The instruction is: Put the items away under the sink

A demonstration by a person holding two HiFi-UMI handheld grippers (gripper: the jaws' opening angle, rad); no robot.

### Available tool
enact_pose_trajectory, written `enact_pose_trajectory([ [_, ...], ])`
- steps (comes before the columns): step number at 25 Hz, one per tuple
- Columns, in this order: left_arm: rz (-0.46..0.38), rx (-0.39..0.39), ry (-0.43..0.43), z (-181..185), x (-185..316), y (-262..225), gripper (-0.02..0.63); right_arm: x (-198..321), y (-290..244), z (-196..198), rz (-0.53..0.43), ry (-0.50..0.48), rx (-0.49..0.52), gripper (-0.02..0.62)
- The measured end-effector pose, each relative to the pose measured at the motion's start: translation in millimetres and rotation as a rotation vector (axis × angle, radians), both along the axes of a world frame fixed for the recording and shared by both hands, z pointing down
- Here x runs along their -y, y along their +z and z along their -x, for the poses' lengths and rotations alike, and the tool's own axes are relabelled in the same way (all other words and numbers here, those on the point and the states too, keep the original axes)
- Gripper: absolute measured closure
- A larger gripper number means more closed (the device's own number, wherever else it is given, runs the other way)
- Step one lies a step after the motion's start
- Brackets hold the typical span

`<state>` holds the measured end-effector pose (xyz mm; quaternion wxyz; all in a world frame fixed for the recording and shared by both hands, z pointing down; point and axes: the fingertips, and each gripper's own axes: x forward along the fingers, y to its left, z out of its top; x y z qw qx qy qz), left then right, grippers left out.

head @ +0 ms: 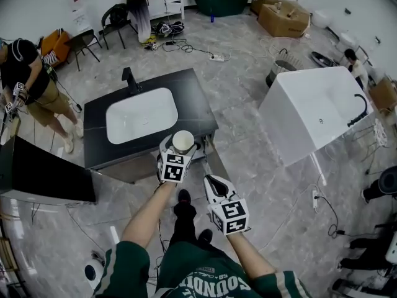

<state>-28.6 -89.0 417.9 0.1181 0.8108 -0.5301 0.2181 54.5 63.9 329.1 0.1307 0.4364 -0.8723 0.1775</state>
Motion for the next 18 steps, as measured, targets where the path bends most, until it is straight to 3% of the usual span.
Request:
enact_pose_trajectory([
  [9, 0.061, -0.006, 0.103, -28, -51, 44, 0.201, -22, 25, -17, 0.049, 0.046, 0.028, 0.552],
  [18, 0.101, -0.019, 0.132, -25, -44, 144, 0.201, 9, 109, -6, 0.042, 0.034, -0.042, 0.552],
])
